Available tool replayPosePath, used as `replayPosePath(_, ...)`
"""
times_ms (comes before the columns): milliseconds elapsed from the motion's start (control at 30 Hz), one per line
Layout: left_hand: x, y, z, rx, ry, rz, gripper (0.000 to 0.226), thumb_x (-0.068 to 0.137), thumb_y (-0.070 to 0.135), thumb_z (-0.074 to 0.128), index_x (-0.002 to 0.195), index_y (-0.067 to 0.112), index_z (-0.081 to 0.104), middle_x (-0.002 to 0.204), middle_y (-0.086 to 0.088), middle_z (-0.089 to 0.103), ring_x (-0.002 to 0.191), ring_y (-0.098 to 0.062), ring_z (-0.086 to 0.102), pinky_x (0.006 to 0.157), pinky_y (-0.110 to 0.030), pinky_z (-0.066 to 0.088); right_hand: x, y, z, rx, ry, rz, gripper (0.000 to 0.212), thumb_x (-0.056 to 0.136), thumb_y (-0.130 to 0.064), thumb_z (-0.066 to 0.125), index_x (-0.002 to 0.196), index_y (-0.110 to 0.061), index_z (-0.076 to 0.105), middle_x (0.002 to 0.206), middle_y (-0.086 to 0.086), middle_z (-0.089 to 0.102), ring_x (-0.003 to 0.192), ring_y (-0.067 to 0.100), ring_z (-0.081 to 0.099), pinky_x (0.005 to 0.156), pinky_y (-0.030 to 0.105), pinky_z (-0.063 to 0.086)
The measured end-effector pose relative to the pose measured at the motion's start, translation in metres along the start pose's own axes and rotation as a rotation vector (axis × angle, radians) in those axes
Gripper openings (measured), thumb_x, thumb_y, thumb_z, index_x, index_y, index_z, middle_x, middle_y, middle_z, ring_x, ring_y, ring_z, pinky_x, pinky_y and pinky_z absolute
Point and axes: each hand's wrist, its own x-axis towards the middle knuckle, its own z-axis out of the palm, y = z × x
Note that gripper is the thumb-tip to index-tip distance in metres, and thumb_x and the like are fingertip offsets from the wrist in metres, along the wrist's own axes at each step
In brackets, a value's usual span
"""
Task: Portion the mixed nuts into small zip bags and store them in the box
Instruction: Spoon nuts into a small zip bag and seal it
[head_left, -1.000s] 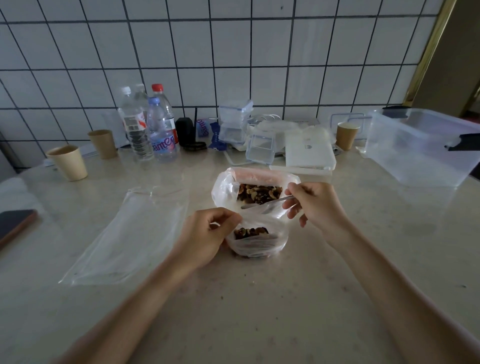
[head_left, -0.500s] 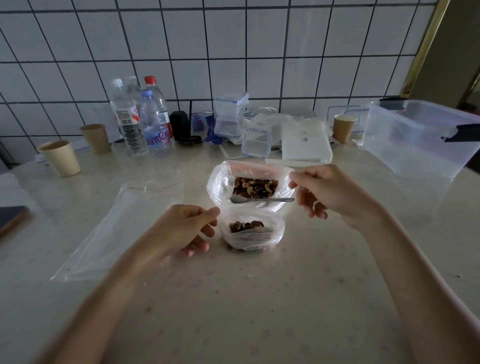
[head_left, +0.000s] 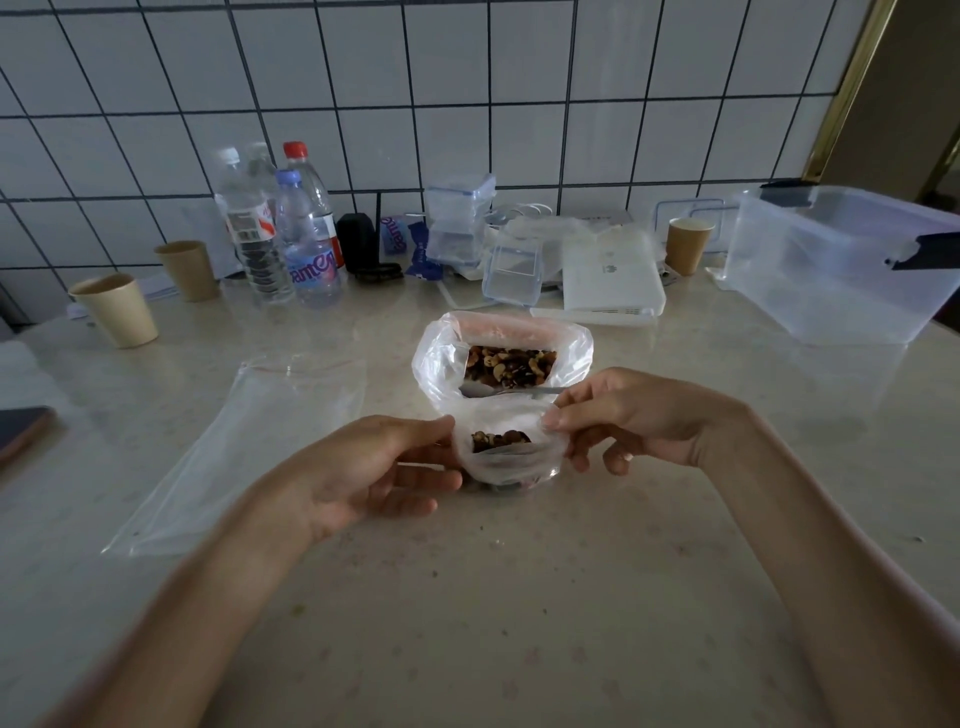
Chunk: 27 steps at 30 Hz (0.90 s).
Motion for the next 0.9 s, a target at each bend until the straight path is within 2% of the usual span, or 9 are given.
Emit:
replayPosePath(167, 0.001, -0.003, 0.007, 0.046, -0.006, 0.065, 0.046, 0.068, 0.04, 0.086, 0.104, 0.012, 0.084, 0.094, -0.002, 0.077, 0.067, -0.004, 0.067, 0.048, -0.02, 0.054, 0.003, -0.003, 0.012, -0.009, 0.064, -0.078, 0.024, 0.088, -0.019, 0.081, 0.101, -0.004, 0.068, 0.084, 0.018, 0.068, 0.057, 0.02, 0.062, 0.046, 0.026, 0.047)
replayPosePath(233, 0.004, -0.006, 0.01, 0.074, 0.052, 0.106, 0.038, 0.072, 0.035, 0.086, 0.101, 0.009, 0.083, 0.086, -0.001, 0.073, 0.06, -0.004, 0.06, 0.046, -0.019, 0.05, 0.004, -0.004, 0.016, -0.016, 0.1, -0.116, 0.029, 0.088, -0.013, 0.081, 0.106, 0.002, 0.063, 0.083, 0.023, 0.064, 0.049, 0.021, 0.057, 0.044, 0.027, 0.046)
replayPosePath(333, 0.007, -0.007, 0.013, 0.187, 0.221, 0.238, 0.006, 0.086, 0.015, 0.08, 0.083, 0.011, 0.078, 0.068, -0.003, 0.067, 0.051, -0.008, 0.056, 0.044, -0.024, 0.048, 0.006, -0.005, 0.021, -0.033, 0.186, -0.171, 0.018, 0.089, 0.0, 0.074, 0.092, -0.005, 0.057, 0.069, 0.014, 0.059, 0.039, 0.02, 0.05, 0.04, 0.026, 0.041)
replayPosePath(433, 0.011, -0.011, 0.011, 0.438, 0.447, 0.462, 0.011, 0.086, 0.01, 0.072, 0.078, 0.011, 0.065, 0.058, -0.003, 0.066, 0.043, -0.016, 0.056, 0.044, -0.027, 0.047, 0.009, -0.003, 0.022, -0.121, 0.301, -0.176, 0.023, 0.088, 0.006, 0.062, 0.081, -0.01, 0.048, 0.053, -0.003, 0.054, 0.032, 0.02, 0.044, 0.039, 0.022, 0.034)
replayPosePath(500, 0.013, -0.014, 0.012, 0.673, 0.582, 0.592, 0.011, 0.082, 0.018, 0.071, 0.075, 0.021, 0.063, 0.058, 0.006, 0.066, 0.044, -0.009, 0.057, 0.045, -0.019, 0.043, 0.012, -0.002, 0.026, -0.194, 0.347, -0.173, 0.026, 0.089, 0.003, 0.06, 0.077, -0.012, 0.043, 0.049, -0.007, 0.053, 0.031, 0.02, 0.044, 0.038, 0.021, 0.032)
replayPosePath(600, 0.014, -0.015, 0.015, 0.803, 0.61, 0.546, 0.008, 0.087, 0.025, 0.061, 0.08, 0.027, 0.063, 0.059, 0.012, 0.068, 0.052, -0.007, 0.061, 0.048, -0.02, 0.044, 0.011, -0.001, 0.028, -0.245, 0.331, -0.148, 0.019, 0.093, -0.004, 0.062, 0.082, -0.01, 0.048, 0.053, -0.002, 0.058, 0.037, 0.022, 0.054, 0.038, 0.026, 0.041)
replayPosePath(667, 0.012, -0.013, 0.014, 0.7, 0.522, 0.433, 0.018, 0.095, 0.025, 0.057, 0.083, 0.02, 0.068, 0.058, 0.004, 0.07, 0.045, -0.012, 0.063, 0.05, -0.03, 0.054, 0.006, -0.005, 0.025, -0.22, 0.265, -0.095, 0.019, 0.097, -0.018, 0.069, 0.091, -0.007, 0.055, 0.056, 0.002, 0.063, 0.045, 0.025, 0.062, 0.042, 0.029, 0.049)
replayPosePath(767, 0.003, -0.006, 0.014, 0.286, 0.333, 0.298, 0.029, 0.1, 0.031, 0.064, 0.083, 0.012, 0.077, 0.069, -0.003, 0.072, 0.059, -0.017, 0.069, 0.049, -0.031, 0.054, 0.0, -0.01, 0.02, -0.111, 0.172, -0.006, 0.034, 0.098, -0.042, 0.069, 0.096, -0.008, 0.063, 0.074, 0.014, 0.073, 0.061, 0.029, 0.072, 0.049, 0.032, 0.055)
replayPosePath(900, -0.003, 0.001, 0.014, 0.049, 0.193, 0.194, 0.033, 0.099, 0.043, 0.064, 0.09, 0.016, 0.082, 0.089, -0.003, 0.078, 0.076, -0.016, 0.074, 0.053, -0.03, 0.056, -0.002, -0.01, 0.012, 0.047, 0.104, 0.033, 0.04, 0.106, -0.04, 0.054, 0.111, -0.003, 0.069, 0.097, 0.022, 0.078, 0.08, 0.031, 0.077, 0.055, 0.033, 0.058)
